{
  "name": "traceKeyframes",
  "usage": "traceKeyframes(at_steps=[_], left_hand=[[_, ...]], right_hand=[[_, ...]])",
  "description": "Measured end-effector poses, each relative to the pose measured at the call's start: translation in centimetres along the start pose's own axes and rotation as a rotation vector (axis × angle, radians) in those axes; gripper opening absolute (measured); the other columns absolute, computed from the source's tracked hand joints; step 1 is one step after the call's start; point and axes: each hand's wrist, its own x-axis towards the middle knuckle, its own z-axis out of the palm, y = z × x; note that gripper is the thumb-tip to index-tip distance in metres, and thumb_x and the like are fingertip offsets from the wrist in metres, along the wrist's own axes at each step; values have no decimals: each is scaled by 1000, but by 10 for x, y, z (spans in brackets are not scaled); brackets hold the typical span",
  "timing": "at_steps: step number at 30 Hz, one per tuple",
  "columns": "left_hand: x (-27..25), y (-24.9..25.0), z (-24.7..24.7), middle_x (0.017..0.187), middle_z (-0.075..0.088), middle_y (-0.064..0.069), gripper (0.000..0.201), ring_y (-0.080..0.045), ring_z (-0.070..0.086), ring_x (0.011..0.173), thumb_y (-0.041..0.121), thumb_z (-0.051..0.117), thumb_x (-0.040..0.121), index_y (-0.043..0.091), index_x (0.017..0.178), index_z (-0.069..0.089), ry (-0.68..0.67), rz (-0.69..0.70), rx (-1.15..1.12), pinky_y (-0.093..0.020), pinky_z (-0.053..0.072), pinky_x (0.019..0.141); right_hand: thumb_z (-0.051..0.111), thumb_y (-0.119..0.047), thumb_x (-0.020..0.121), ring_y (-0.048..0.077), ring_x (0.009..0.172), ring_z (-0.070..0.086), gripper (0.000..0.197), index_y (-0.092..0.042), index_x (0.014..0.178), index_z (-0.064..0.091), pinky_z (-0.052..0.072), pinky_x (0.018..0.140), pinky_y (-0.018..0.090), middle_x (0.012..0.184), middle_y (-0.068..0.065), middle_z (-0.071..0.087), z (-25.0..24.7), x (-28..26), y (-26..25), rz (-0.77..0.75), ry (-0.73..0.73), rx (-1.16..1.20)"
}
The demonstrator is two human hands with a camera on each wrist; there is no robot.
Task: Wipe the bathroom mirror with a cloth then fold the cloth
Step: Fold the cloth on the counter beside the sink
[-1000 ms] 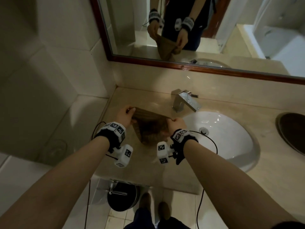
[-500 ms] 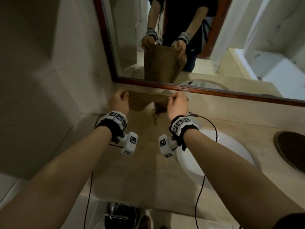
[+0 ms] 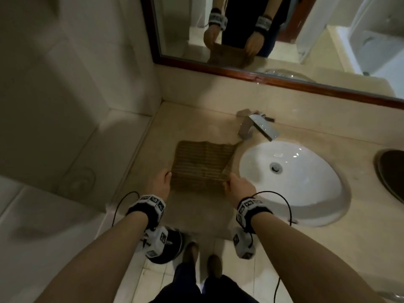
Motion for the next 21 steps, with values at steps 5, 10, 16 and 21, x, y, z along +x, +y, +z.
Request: traceKeyframes(at_steps=[5, 10, 16, 21], left_hand=[[-21, -28, 19, 86, 64, -18, 31, -26, 47, 64, 29, 35, 106, 8, 114, 56, 2, -3, 142, -33, 33, 60], [-18, -23, 15, 73, 54, -9, 23, -24, 44, 58, 25, 36, 106, 9, 100, 51, -6, 76, 173, -31, 30, 56], [3, -30, 17, 75, 63, -15, 24, -36, 60, 64, 28, 36, 104, 12, 106, 54, -74, 192, 262, -37, 43, 56], [10, -34, 16, 70, 59, -11, 24, -28, 51, 55, 30, 34, 105, 14, 109, 52, -130, 152, 329, -33, 40, 52]], right_hand=[[55, -19, 84, 25, 95, 60, 20, -16, 103, 60, 39, 69, 27, 95, 4, 57, 12, -18, 7, -40, -73, 65], [56, -23, 78, 25, 75, 57, 7, -21, 86, 56, 41, 62, 28, 77, -1, 51, 6, -13, 5, 87, -88, 59], [60, -33, 69, 17, 55, 55, 16, -19, 76, 55, 37, 45, 20, 65, 1, 56, 18, 2, 7, 217, -198, 33], [59, -35, 75, 20, 63, 55, 20, -21, 64, 48, 33, 48, 22, 67, 1, 55, 25, 14, 8, 175, -322, 123]])
